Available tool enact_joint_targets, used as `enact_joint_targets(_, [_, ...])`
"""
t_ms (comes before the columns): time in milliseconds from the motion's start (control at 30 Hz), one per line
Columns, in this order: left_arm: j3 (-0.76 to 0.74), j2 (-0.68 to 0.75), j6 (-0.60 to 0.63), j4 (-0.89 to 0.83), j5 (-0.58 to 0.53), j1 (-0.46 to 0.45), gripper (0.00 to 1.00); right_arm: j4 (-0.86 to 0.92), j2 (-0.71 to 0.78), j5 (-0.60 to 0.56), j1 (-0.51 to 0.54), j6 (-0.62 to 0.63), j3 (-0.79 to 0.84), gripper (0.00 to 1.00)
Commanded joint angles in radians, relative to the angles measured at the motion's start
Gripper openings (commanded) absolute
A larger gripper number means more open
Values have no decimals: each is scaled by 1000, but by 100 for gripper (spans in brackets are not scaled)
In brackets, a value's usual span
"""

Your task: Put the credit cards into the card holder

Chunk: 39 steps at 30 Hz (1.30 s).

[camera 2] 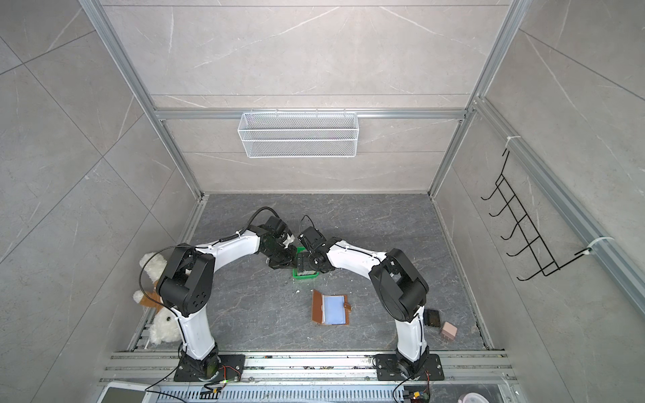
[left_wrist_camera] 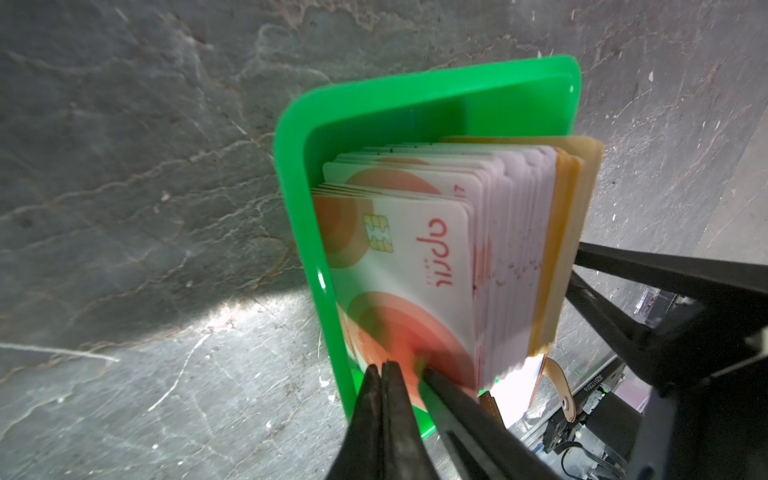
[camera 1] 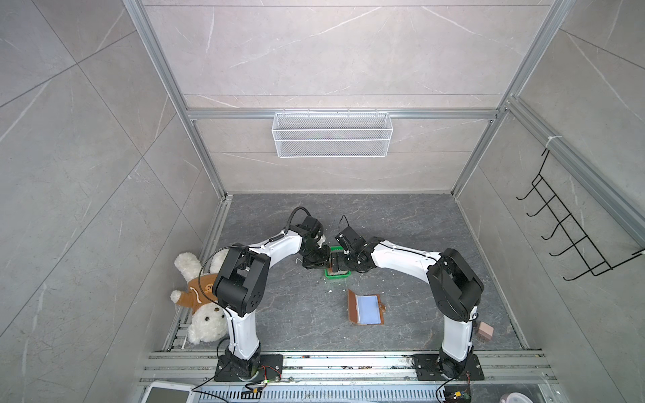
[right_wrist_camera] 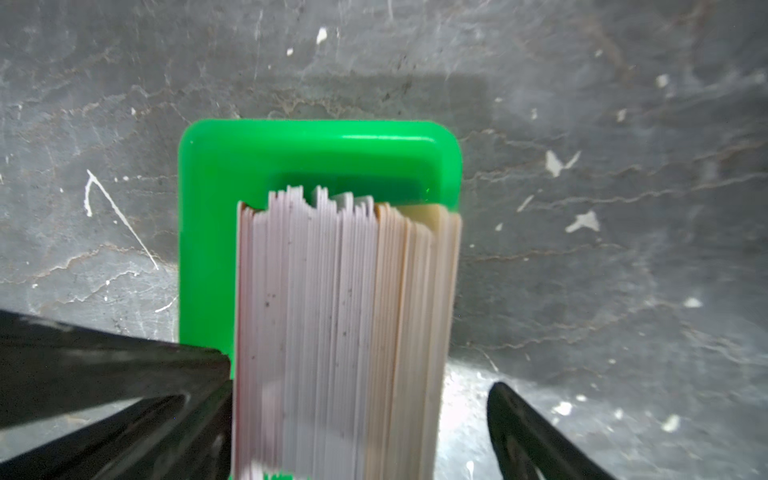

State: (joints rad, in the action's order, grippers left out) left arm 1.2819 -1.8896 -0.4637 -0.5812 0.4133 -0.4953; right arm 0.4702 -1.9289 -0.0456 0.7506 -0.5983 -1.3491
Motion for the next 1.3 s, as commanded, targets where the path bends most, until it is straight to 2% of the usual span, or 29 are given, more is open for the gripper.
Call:
enact_joint_targets(0, [25, -15, 10, -46, -24, 3, 0, 59, 41, -60, -6, 10, -20, 92])
enact_joint_targets(267, [17, -30, -1, -8, 34, 2, 1, 67, 59, -62, -8, 14, -13, 92])
enact_joint_targets(400, [13, -44, -9, 18, 76, 3, 8, 64, 61, -56, -7, 14, -12, 91])
enact_joint_targets(733, [22, -60, -18, 28, 79, 0, 10, 32, 128, -4, -5, 4, 23, 90])
enact_joint_targets(900, [23, -60, -16, 26, 79, 0, 9, -4, 166, 54, -5, -31, 38, 76])
enact_joint_targets(1067, [23, -56, -18, 23, 79, 0, 9, -41, 138, 108, -5, -69, 25, 52])
enact_joint_targets(1133, [23, -54, -18, 24, 78, -2, 9, -52, 123, 123, -5, -78, 20, 45])
enact_joint_targets(1267, [23, -52, -17, 24, 78, -2, 9, -56, 92, 125, -6, -83, 9, 38])
